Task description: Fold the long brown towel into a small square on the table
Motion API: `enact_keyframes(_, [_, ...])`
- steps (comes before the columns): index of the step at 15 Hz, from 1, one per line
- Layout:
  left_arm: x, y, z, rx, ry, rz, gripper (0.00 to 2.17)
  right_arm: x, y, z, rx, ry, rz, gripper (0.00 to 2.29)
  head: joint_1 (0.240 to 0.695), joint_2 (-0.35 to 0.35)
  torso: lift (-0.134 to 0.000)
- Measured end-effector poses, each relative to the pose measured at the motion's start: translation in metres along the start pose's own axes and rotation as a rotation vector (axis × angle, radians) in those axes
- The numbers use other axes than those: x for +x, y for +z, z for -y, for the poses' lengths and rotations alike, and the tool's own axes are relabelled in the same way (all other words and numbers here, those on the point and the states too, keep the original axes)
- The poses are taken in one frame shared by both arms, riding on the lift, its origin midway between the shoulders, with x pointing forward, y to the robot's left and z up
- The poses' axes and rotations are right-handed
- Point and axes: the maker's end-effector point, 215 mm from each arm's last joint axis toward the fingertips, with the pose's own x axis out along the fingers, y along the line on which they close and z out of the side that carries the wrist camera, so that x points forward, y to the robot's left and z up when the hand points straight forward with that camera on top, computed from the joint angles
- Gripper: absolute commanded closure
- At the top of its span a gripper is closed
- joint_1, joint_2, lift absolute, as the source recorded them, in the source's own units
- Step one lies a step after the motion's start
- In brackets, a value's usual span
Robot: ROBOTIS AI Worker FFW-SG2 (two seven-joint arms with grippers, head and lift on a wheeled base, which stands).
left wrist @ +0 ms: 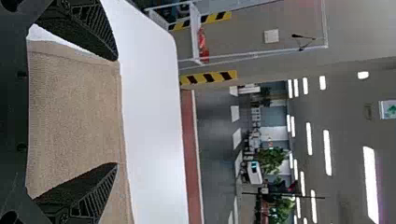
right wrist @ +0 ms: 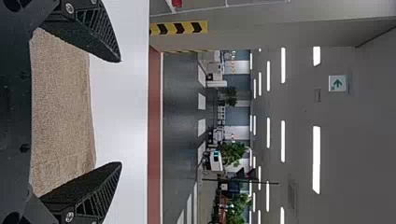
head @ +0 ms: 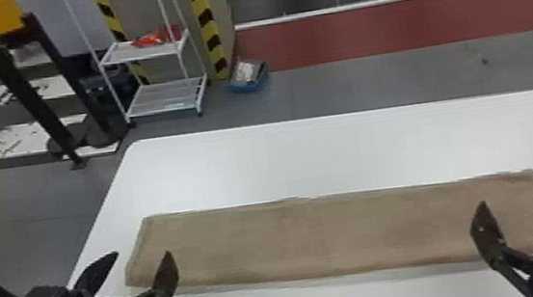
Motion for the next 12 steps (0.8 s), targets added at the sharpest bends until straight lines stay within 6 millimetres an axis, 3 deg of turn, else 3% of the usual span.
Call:
enact_keyframes(6, [0.024, -0.018, -0.074, -0.229, 0.022, -0.202, 0.08, 0.001, 0.002, 0.0, 0.004, 0.005, 0.004, 0.1, 0.695, 0.279, -0.112])
enact_keyframes(8, [0.029, -0.021, -0.08, -0.31, 0.004, -0.229, 0.08, 0.002, 0.003, -0.001, 0.006, 0.007, 0.005, 0.1, 0.695, 0.288, -0.112])
enact_keyframes(12, [0.045, -0.03, -0.07, -0.468, -0.055, -0.285, 0.08, 0.004, 0.002, -0.002, 0.005, 0.01, -0.001, 0.1, 0.695, 0.274, -0.112])
